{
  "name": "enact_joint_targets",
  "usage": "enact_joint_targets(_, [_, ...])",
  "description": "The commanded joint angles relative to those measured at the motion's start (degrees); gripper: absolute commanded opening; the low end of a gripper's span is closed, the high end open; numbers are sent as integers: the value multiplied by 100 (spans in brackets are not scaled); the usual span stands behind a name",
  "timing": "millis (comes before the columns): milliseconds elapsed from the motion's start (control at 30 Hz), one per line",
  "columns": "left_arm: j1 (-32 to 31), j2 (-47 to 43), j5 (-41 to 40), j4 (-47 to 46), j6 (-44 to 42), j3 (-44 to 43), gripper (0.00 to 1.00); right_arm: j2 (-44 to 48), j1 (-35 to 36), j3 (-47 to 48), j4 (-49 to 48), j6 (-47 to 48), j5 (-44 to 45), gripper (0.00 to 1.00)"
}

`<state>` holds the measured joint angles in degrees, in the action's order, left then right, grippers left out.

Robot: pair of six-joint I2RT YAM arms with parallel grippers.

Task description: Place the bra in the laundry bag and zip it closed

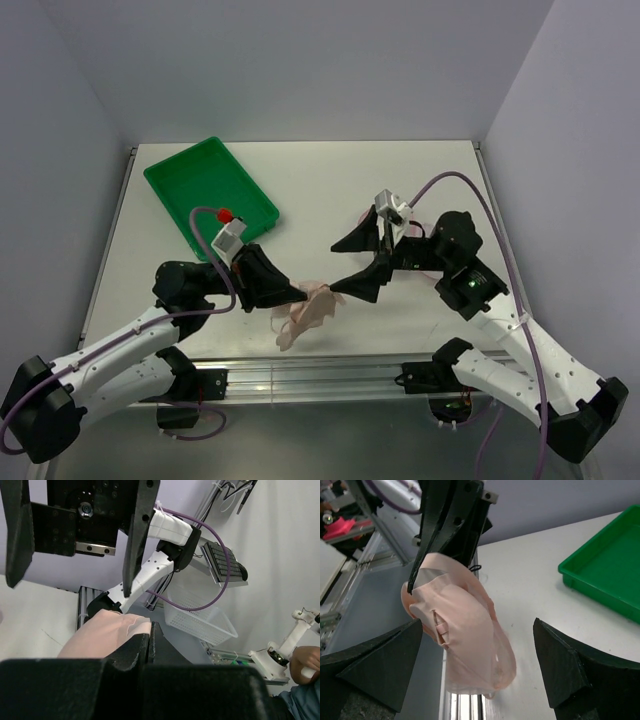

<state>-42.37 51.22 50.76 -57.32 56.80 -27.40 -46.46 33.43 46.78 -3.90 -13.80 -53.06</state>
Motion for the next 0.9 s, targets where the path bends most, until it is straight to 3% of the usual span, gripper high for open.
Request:
enact_joint_targets(0, [-17, -16, 127, -509, 34, -222, 0, -30, 268, 277, 54, 420, -372, 99])
enact_joint_targets(167, [-17, 80, 144, -630, 146, -292, 0, -47, 998, 200, 627, 984, 313, 100])
enact_joint_targets(467, [-26, 424, 338, -1263, 656, -372, 0, -276, 1139, 59, 417, 1116, 542, 100])
enact_joint_targets(667, [-26, 520, 382, -1422, 763, -328, 0, -513, 1253, 112, 285, 1099, 85, 99])
enact_joint_targets(833, [-26, 485, 382, -1168, 596, -433, 0, -443, 1315, -134, -31, 862, -3, 93])
enact_joint_targets(867, [-34, 494, 382, -1107, 570, -442, 0, -443, 1315, -178, -32, 836, 23, 87])
